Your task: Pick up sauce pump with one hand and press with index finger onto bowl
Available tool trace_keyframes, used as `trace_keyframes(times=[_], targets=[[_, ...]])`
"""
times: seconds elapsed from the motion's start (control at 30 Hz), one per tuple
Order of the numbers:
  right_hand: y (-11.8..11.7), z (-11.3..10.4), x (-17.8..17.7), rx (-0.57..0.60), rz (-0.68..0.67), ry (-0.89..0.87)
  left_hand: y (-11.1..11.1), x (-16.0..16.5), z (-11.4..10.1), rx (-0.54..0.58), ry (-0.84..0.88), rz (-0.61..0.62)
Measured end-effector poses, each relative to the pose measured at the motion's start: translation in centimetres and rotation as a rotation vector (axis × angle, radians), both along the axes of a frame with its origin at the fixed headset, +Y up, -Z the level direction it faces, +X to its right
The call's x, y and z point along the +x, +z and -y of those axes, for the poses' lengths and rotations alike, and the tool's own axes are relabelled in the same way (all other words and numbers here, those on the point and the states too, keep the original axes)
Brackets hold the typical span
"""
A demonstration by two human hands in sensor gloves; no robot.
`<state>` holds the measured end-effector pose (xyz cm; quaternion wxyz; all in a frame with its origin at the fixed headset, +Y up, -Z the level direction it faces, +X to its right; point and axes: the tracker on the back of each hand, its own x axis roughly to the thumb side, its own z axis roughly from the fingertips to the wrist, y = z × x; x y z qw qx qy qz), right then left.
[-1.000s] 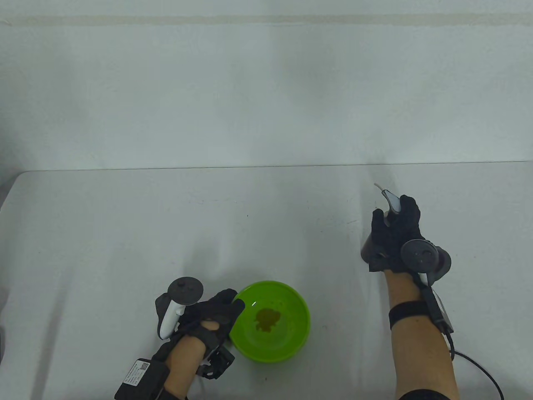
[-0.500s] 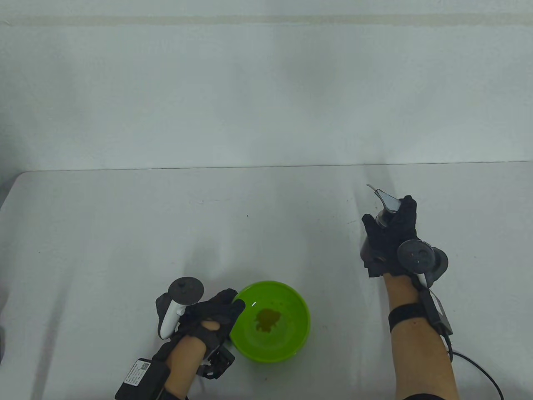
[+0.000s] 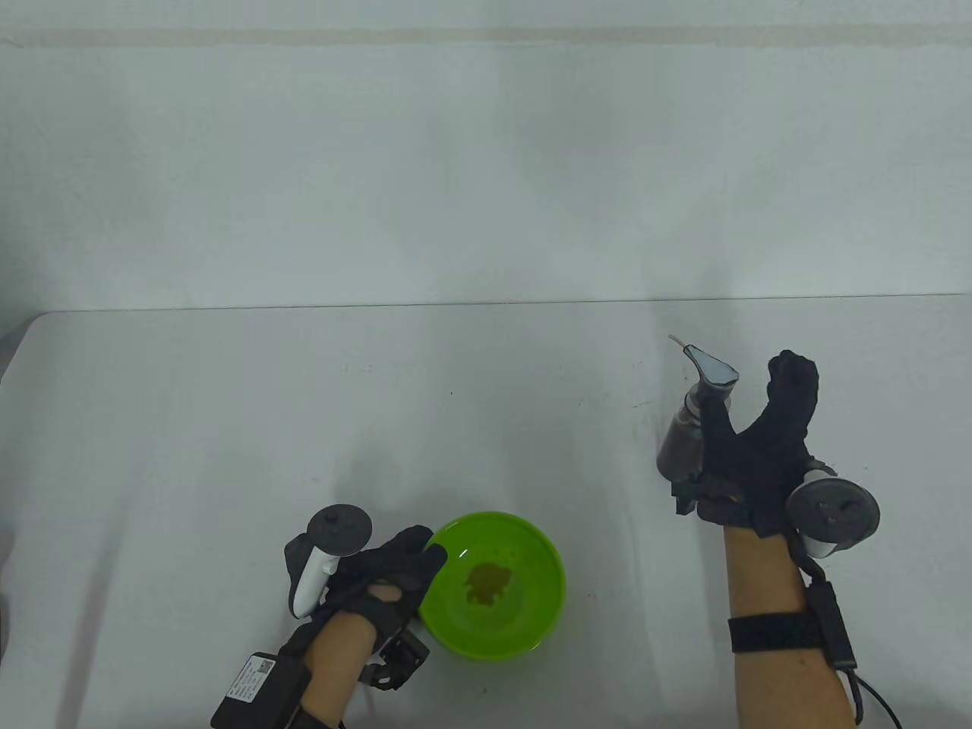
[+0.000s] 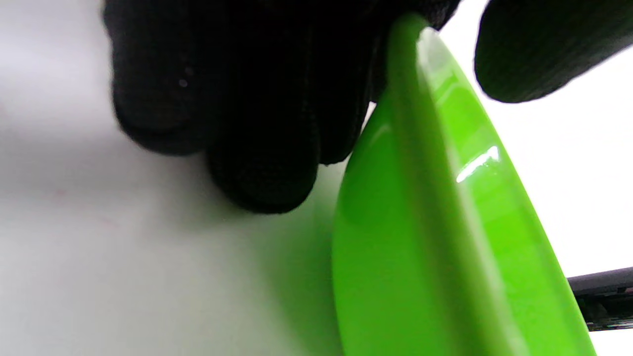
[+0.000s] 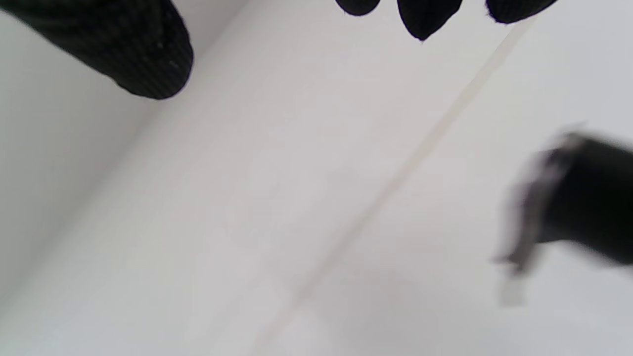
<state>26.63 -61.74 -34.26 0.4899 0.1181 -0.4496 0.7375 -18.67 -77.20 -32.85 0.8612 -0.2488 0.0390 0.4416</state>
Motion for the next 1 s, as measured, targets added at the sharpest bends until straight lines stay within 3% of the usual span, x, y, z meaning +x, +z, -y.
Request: trace_keyframes(times=[0.1, 0.23, 0.37, 0.63, 0.8, 1.0], targets=[[1.3, -0.9, -2.1, -0.061, -0.186, -0.066, 0.0, 0.0, 0.0, 0.003, -0.003, 0.001], [2.2, -1.1, -5.7, -0.293, -0.599, -0.037, 0.0, 0.0, 0.0, 0.001, 0.001, -0.001], [3.3, 0.7, -9.0, -0.432, -0.765, -0.009, 0.0, 0.0, 0.0, 0.005, -0.002, 0.005], [4.0, 7.5, -13.4, -0.708, -1.016, -0.118, 0.0, 0.1, 0.1, 0.006, -0.005, 0.006], [3.7, 9.2, -14.1, -0.754, -1.004, -0.053, 0.1, 0.1, 0.1, 0.004, -0.002, 0.007], [3.6, 9.3, -13.9, -0.742, -1.024, -0.074, 0.0, -0.2, 0.0, -0.028, 0.044, 0.008]])
